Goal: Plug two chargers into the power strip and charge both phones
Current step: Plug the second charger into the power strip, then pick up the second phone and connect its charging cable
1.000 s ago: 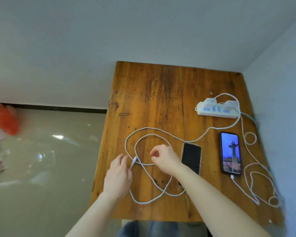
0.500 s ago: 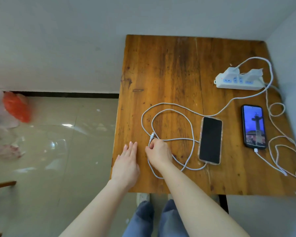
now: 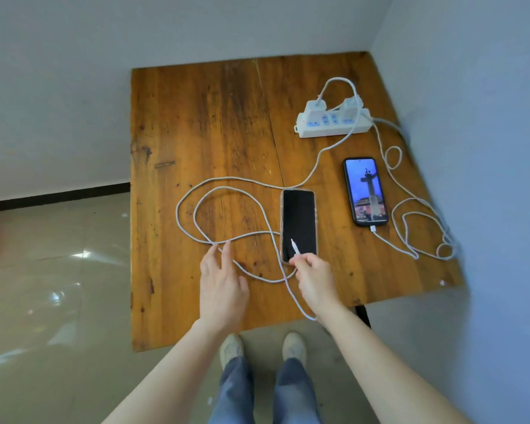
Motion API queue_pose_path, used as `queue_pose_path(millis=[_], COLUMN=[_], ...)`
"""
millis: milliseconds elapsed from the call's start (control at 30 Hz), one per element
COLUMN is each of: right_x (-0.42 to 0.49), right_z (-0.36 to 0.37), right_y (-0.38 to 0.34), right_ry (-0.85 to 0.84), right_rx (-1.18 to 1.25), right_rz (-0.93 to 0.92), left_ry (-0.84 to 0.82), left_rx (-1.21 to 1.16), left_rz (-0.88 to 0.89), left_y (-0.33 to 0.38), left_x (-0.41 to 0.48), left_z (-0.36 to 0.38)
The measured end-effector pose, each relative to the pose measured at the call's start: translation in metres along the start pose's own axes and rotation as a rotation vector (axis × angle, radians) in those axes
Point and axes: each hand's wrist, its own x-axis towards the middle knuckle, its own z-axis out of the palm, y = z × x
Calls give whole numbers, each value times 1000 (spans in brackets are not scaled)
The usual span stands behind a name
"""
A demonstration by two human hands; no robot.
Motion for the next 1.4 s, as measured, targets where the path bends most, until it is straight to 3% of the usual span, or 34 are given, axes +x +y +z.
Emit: queue_pose_path(millis=[133,267,367,600,867,1000,1067,1233,1400], right_x=[3,9,15,21,12,-15,-33,-79,-109], right_z=[-45,-72,-83,-112,-136,-150,-157,-165,-156], right_y=[27,44,51,66,37,-2,-20,-50,-68], right_ry=[100,-25,-95,-84,-31,-77,-106,-217,-227], right_rx=[-65,-229,-310,-304,-266,-191,-150,-85,-265], right_rz=[-9,-18,-41,-39,-77,-167,-256,-394,-548], left_ry=[-18,-138,-150,-110,-149,-240,-261,-232,-201], left_rx=[-11,207,271,46,-452,-1094,-1303,-1522,-1643], left_rz=[136,200,58,-307,-438,-780,-844,-862,-875], left_y=[53,81,100,125,143,155,155,160,165], left_x=[4,24,40,54,35,2,-19,-59,-74], left_z=[33,57,66,64,26,-16,-32,-60,-83])
